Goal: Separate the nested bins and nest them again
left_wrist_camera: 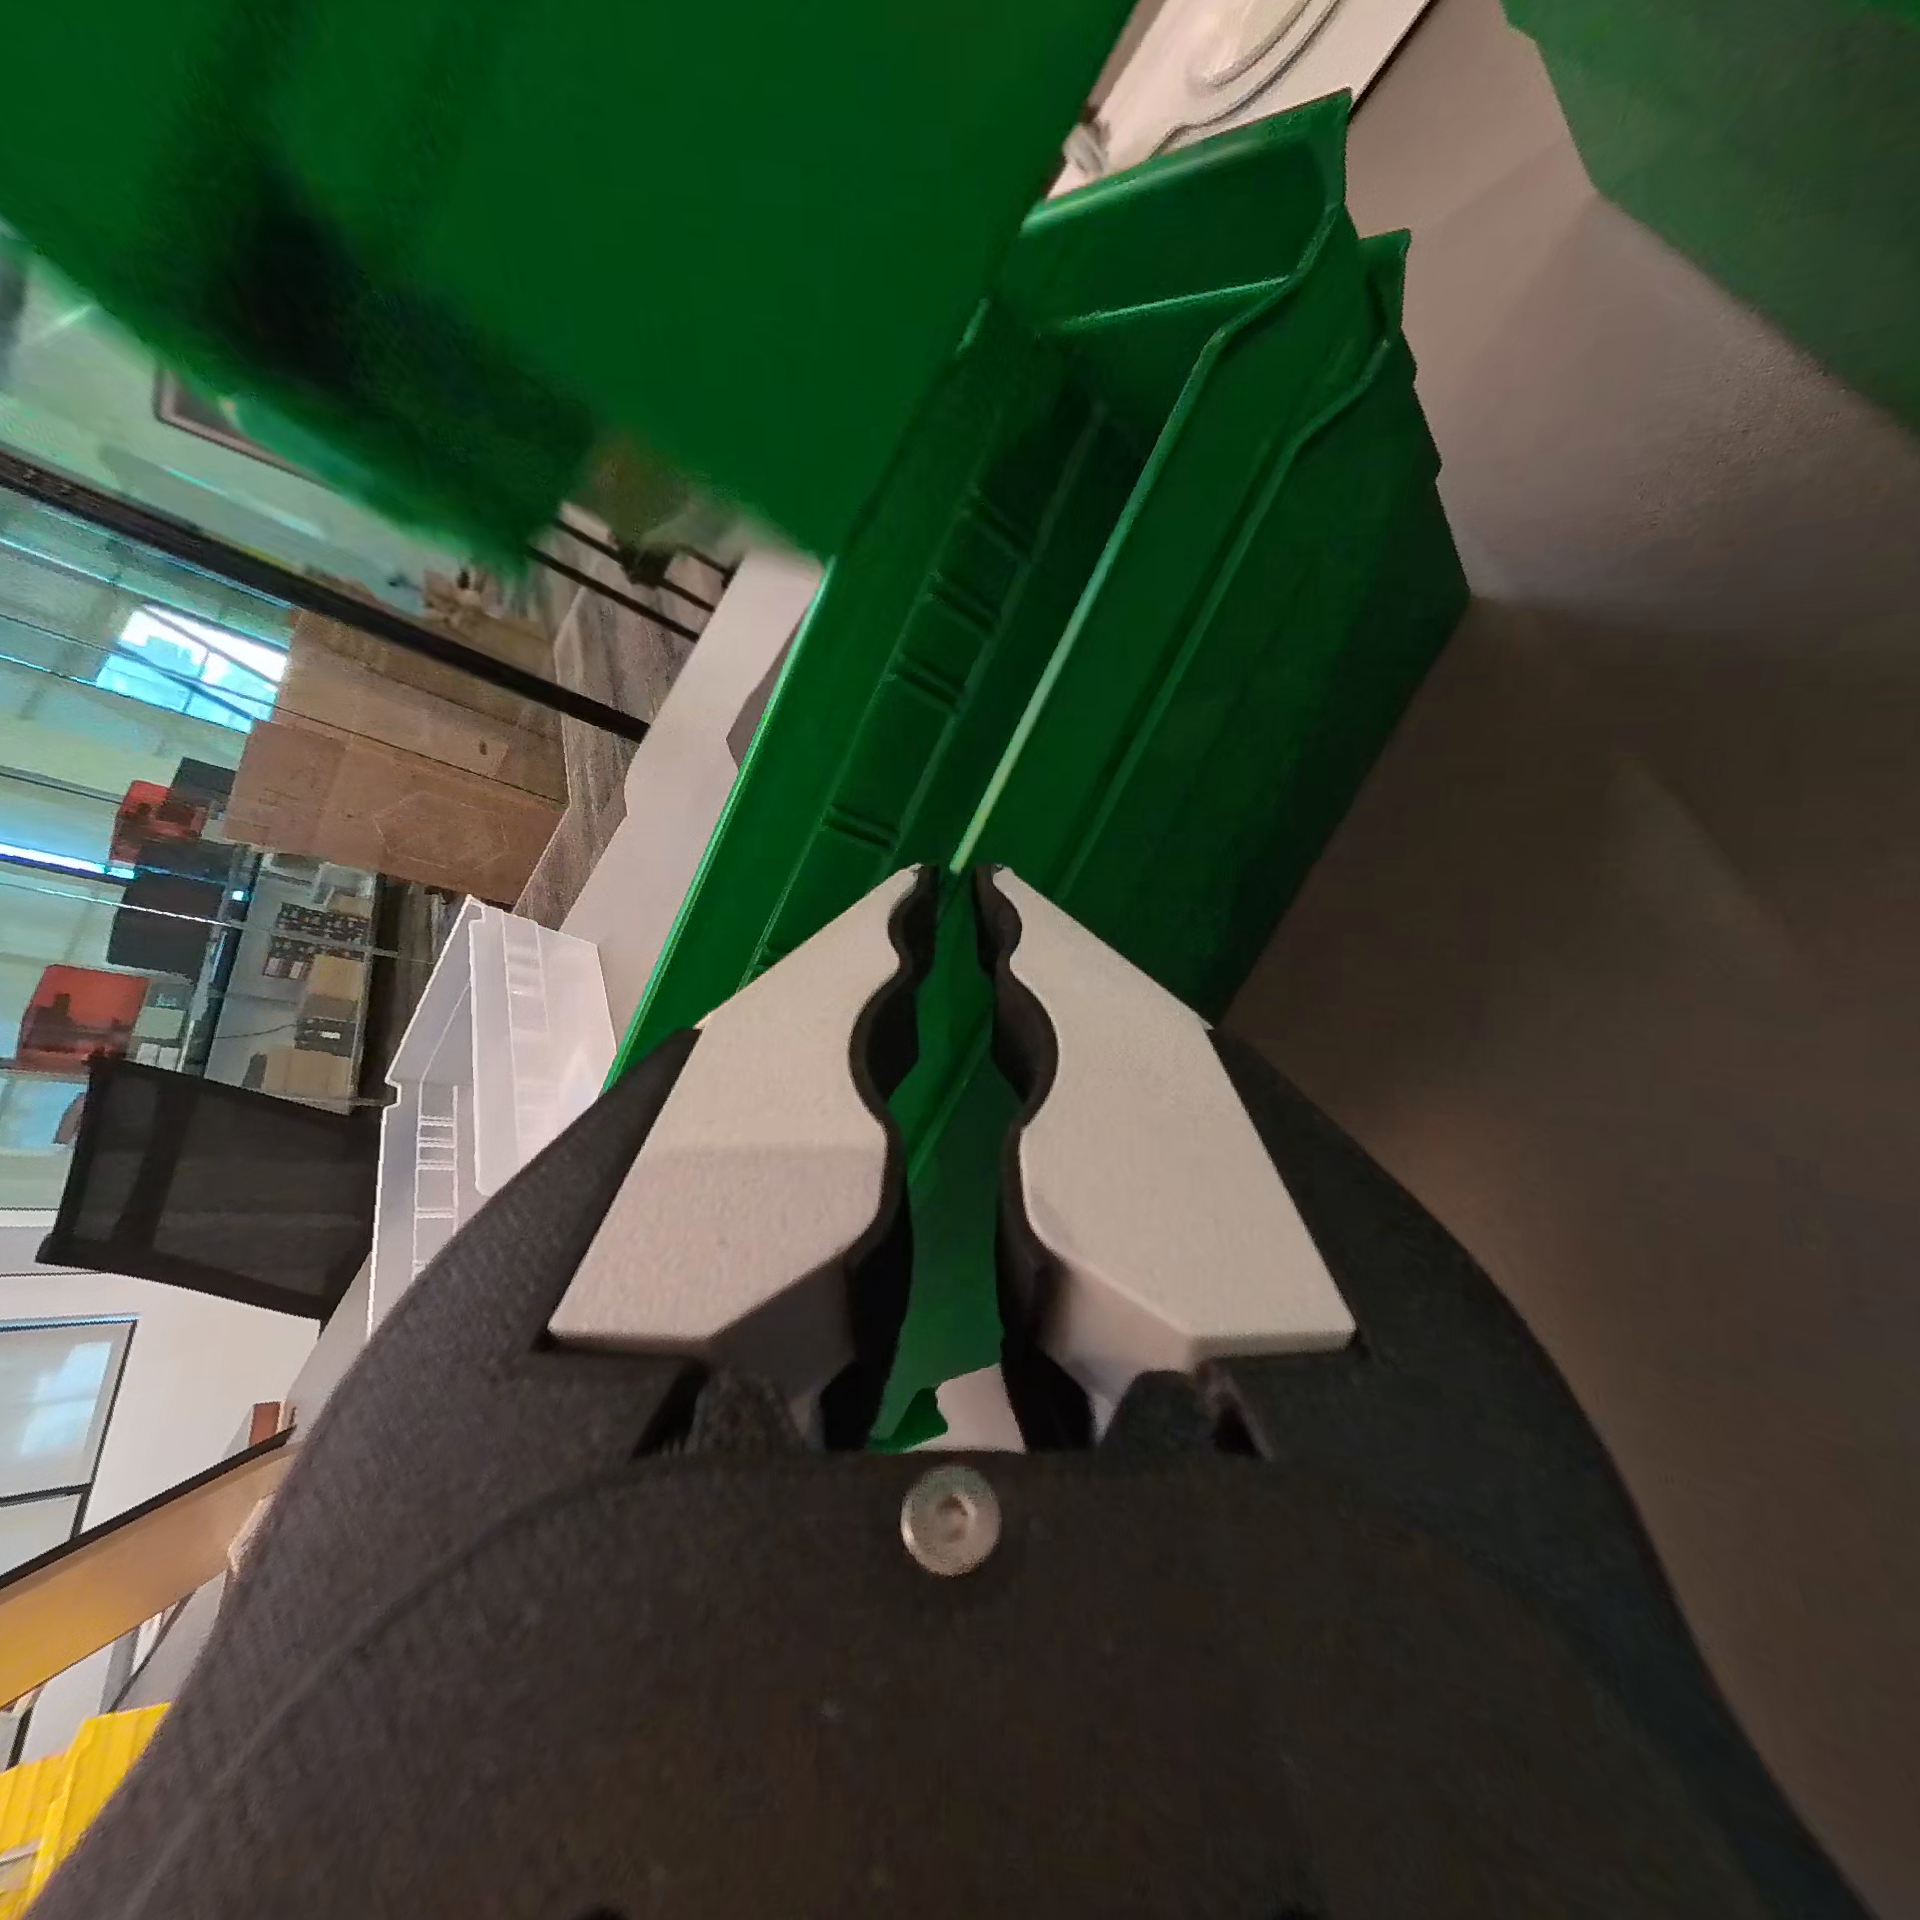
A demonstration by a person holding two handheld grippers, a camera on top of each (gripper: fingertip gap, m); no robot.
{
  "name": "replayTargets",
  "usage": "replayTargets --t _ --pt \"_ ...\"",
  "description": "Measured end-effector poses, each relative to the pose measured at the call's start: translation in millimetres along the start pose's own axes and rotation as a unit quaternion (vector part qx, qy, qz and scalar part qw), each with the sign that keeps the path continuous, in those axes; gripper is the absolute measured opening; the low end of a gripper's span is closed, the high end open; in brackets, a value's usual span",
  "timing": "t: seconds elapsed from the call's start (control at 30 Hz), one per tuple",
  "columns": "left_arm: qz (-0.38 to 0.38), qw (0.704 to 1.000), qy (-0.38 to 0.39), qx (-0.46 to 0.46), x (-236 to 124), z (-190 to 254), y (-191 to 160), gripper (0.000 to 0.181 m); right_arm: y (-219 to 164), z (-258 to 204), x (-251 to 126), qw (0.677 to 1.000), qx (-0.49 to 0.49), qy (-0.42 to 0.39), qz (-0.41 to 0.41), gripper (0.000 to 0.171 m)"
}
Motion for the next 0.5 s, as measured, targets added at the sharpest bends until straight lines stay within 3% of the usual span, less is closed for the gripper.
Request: replayTargets --t 0.23,0.5 --pt "-0.011 1.000 0.002 0.001 0 -1 -1 0.006 -57 -79 -51 0.987 -0.151 0.030 0.044 0.101" --pt "-0.018 1.000 0.002 -0.001 0 -2 0 0.006 -112 -159 -50 0.969 -0.209 0.124 -0.051 0.101"
Point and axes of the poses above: each gripper's, where its closed fingertips meet, x out along the fingers, y out of its top, z = x × y across the jaws, the point moved 8 cm from there along -x, back along the fingers, and after that the axes turned 7 degrees about x, right-handed, at the moved point
